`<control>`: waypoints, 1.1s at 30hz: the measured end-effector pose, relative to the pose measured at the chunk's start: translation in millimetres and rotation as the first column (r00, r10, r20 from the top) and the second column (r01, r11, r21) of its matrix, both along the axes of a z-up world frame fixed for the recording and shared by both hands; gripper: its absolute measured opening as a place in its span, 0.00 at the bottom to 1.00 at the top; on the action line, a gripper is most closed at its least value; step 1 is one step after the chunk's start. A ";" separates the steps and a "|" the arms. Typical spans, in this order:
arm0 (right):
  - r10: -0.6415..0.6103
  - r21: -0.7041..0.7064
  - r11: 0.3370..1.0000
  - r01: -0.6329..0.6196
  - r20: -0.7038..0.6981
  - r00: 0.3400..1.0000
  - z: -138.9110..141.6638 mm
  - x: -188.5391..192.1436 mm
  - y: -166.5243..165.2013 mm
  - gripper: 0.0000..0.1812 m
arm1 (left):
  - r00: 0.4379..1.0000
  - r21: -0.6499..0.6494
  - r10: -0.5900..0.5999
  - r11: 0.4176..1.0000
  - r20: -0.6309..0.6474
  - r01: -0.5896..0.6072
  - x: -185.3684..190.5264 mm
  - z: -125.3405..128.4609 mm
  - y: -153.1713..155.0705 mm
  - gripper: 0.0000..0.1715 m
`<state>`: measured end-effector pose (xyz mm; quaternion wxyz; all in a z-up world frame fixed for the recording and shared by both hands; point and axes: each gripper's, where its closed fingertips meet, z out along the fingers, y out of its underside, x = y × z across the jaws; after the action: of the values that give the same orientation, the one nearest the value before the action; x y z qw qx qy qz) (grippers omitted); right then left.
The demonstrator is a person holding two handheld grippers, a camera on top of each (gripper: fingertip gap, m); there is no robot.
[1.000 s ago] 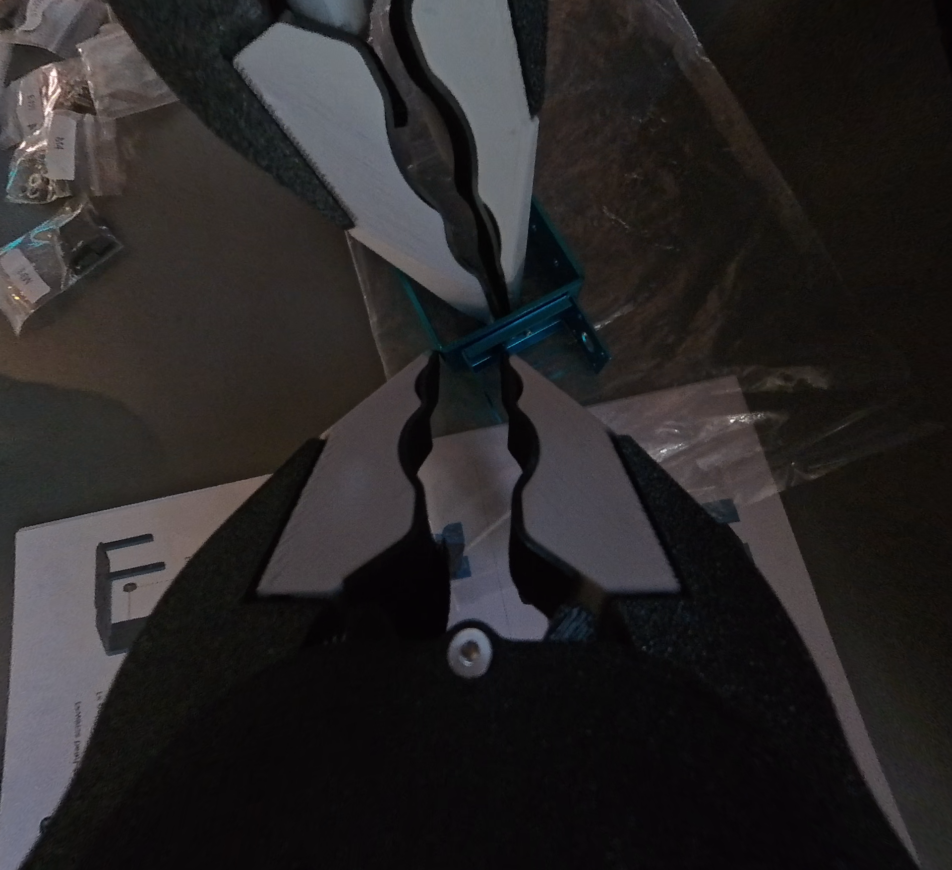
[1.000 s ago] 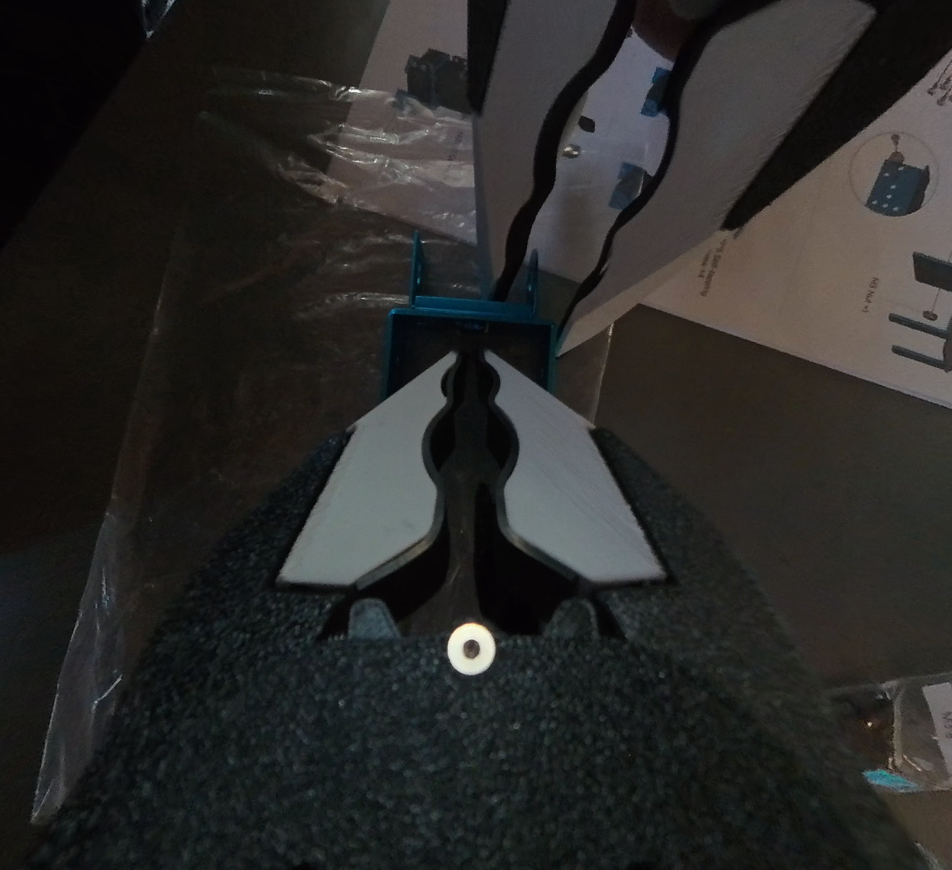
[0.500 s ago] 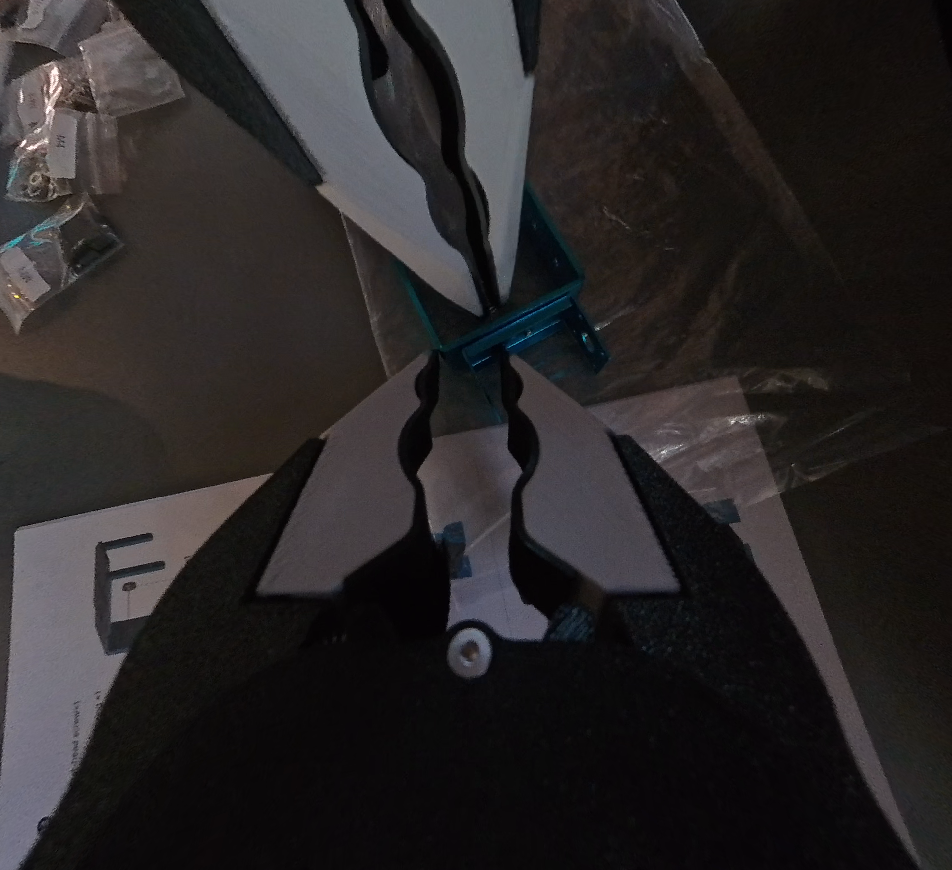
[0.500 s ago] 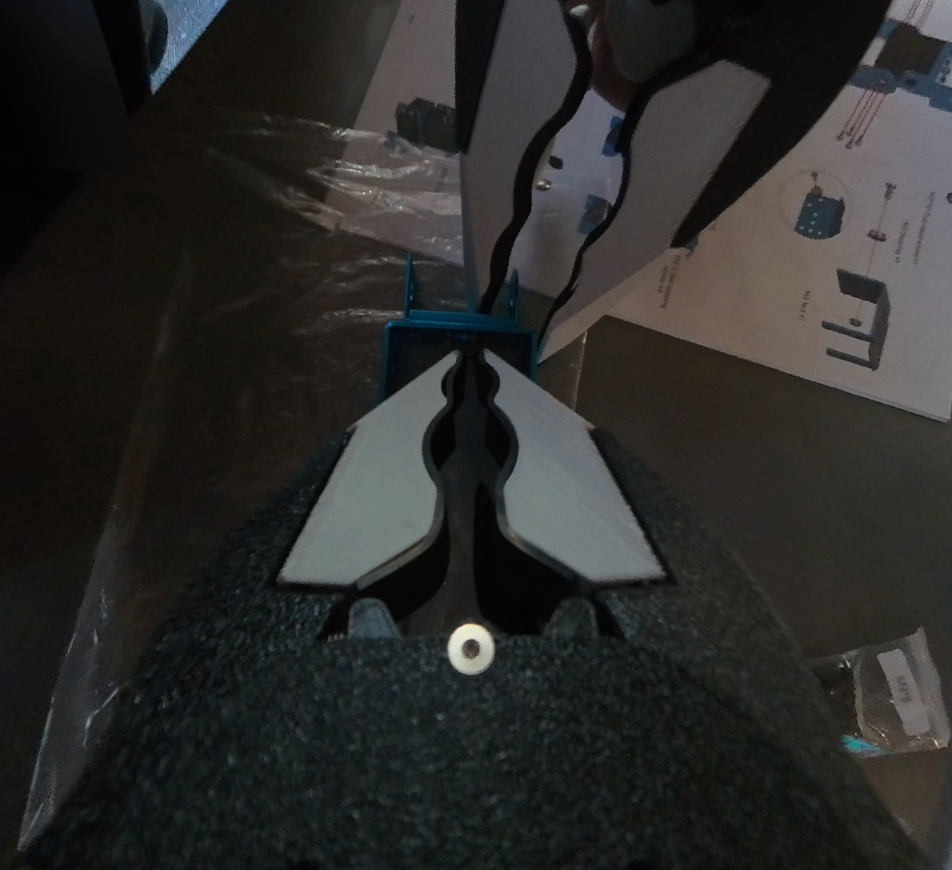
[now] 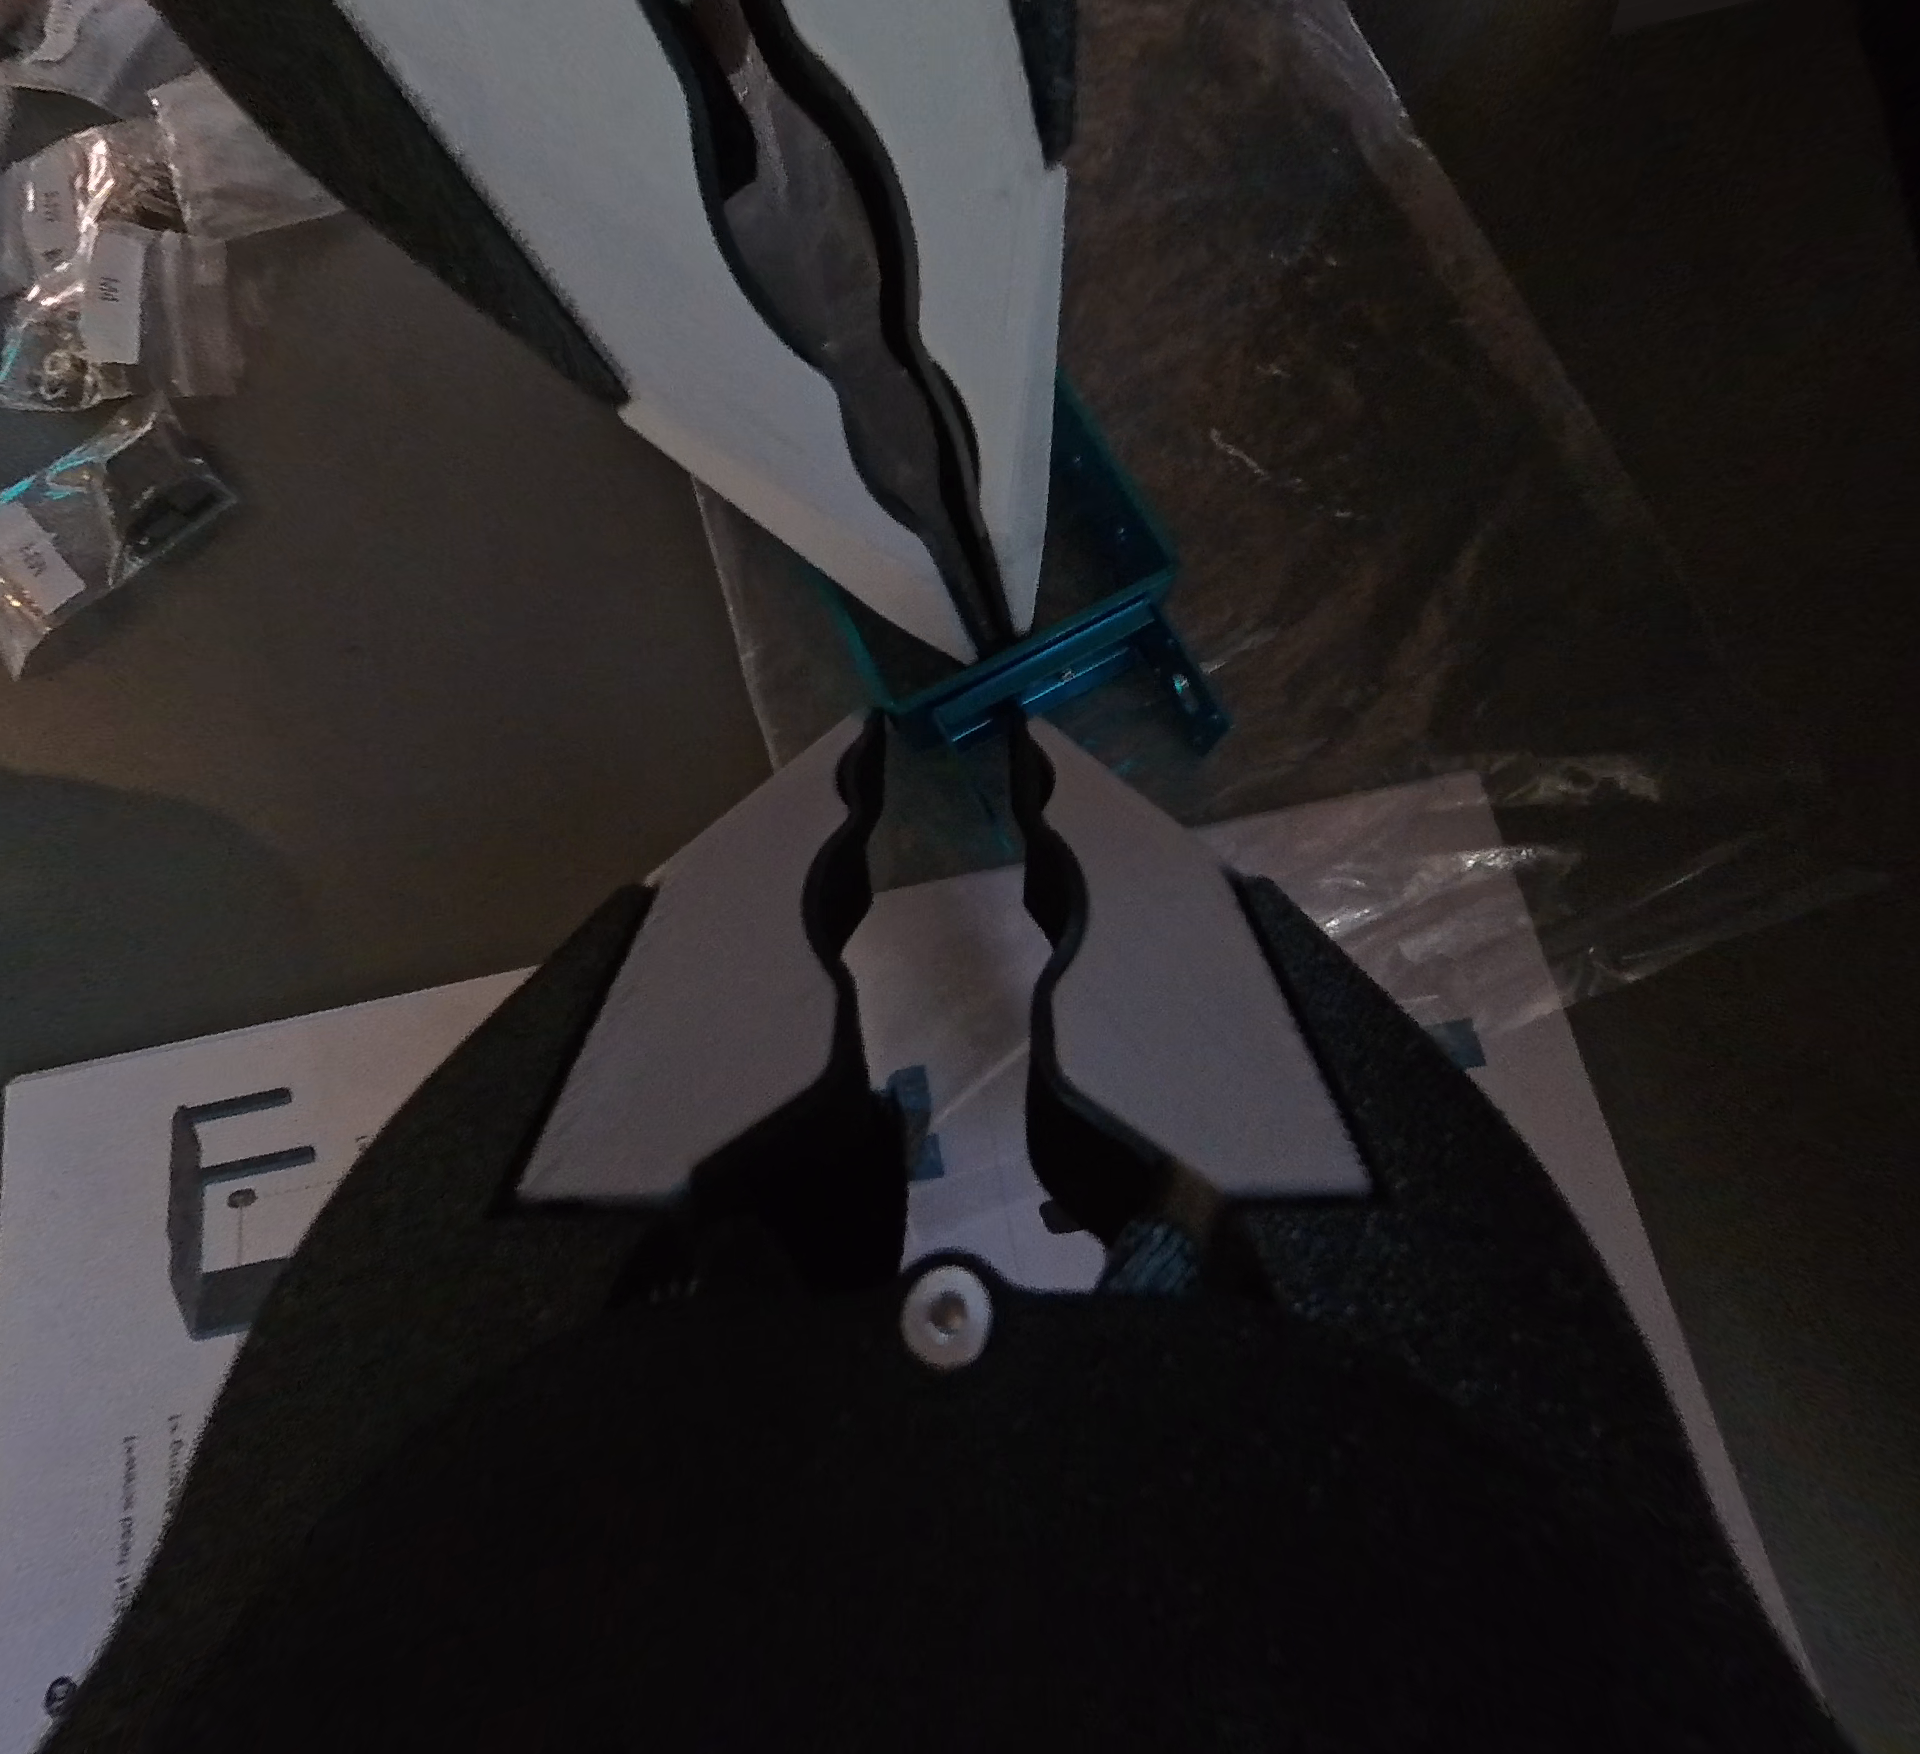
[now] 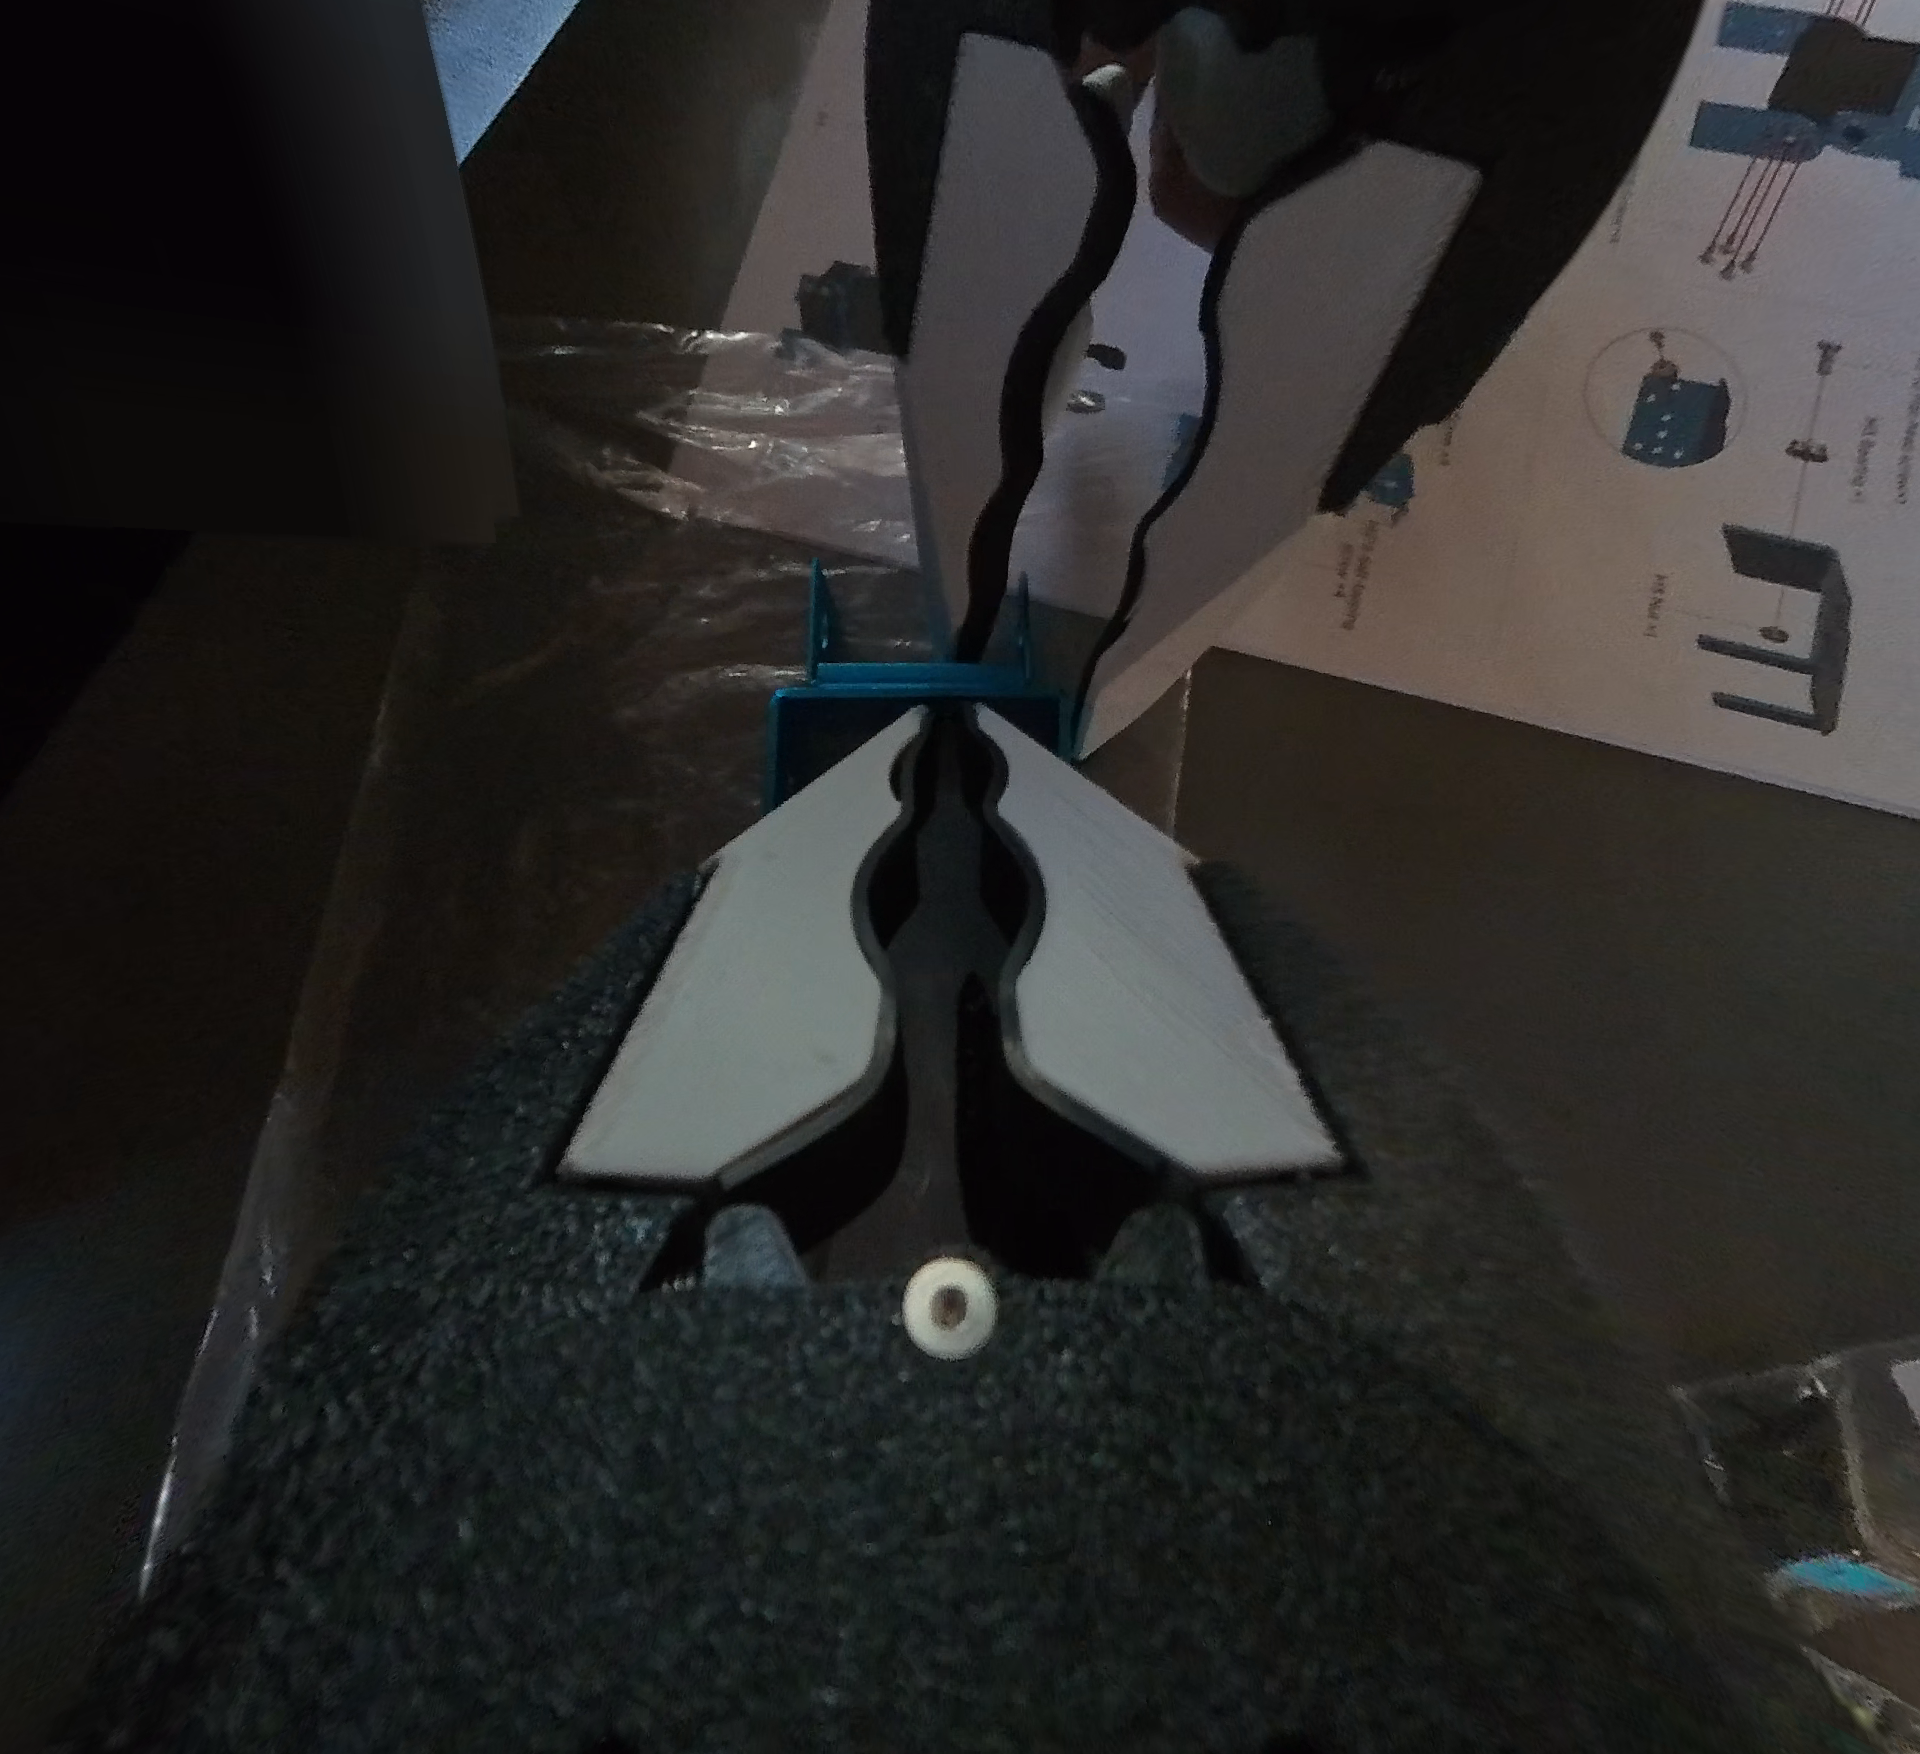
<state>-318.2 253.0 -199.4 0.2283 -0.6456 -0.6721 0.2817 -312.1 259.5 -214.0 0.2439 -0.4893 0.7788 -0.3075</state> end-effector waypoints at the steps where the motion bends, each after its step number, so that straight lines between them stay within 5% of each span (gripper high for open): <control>1: -0.001 -0.004 1.000 0.001 -0.003 1.000 0.2 0.0 0.0 0.02 | 1.000 -0.001 0.000 1.000 0.000 0.000 0.0 0.0 0.0 0.13; 33: -0.012 0.053 0.999 0.013 -0.014 1.000 -4.2 0.5 0.4 0.02 | 1.000 -0.014 -0.002 1.000 0.001 0.002 1.5 -0.3 -2.6 0.13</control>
<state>-317.7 253.5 -203.6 0.2519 -0.6414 -0.6738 0.2668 -310.7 256.9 -214.3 0.2405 -0.4899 0.7772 -0.3133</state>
